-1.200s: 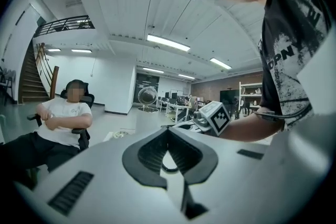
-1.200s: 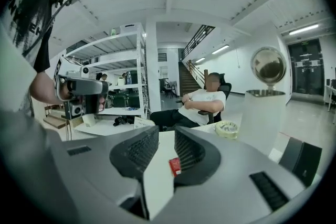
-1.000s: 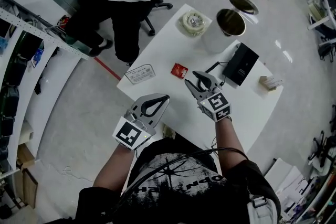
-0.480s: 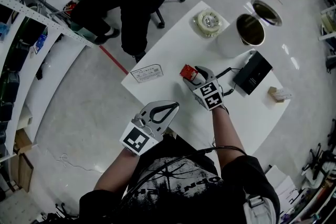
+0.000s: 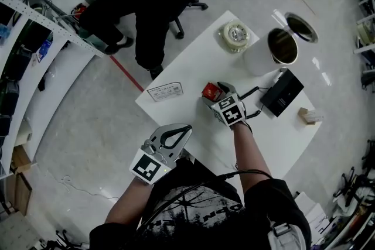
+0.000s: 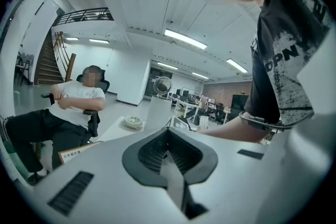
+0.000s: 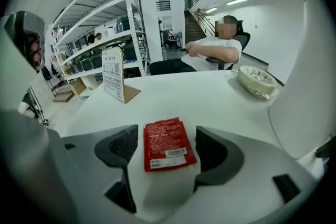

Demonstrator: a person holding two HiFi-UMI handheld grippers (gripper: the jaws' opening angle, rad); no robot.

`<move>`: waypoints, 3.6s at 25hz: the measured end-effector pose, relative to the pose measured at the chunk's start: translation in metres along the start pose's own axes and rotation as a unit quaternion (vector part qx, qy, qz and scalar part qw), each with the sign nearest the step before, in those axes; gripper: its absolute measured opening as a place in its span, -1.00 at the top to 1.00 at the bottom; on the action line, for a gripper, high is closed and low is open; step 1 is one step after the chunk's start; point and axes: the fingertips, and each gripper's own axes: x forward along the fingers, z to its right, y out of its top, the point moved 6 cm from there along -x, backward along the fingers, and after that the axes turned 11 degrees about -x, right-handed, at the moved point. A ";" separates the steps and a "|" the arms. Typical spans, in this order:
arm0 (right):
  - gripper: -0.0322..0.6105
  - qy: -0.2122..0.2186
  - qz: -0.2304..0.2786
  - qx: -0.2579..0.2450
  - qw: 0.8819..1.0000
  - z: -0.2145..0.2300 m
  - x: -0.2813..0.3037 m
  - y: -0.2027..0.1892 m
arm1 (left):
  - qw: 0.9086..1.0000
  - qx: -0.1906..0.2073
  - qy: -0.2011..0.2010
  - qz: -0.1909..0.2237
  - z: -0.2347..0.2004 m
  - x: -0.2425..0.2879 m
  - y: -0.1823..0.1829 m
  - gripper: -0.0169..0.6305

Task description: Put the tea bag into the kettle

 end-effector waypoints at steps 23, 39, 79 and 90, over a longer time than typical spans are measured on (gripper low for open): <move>0.22 -0.012 -0.008 -0.002 1.000 -0.007 -0.002 0.002 | 1.000 0.002 0.011 0.007 0.004 -0.016 -0.002 0.91; 0.78 -0.024 0.055 -0.010 0.998 -0.025 -0.037 0.020 | 0.999 0.022 0.024 0.025 0.017 -0.040 0.012 0.91; 0.78 -0.262 0.222 0.004 0.939 0.146 -0.267 0.033 | 0.978 0.082 -0.192 -0.031 0.089 0.139 0.028 0.91; 0.78 -0.265 0.218 -0.005 0.939 0.191 -0.247 0.051 | 0.984 0.064 -0.161 -0.029 0.064 0.155 0.023 0.91</move>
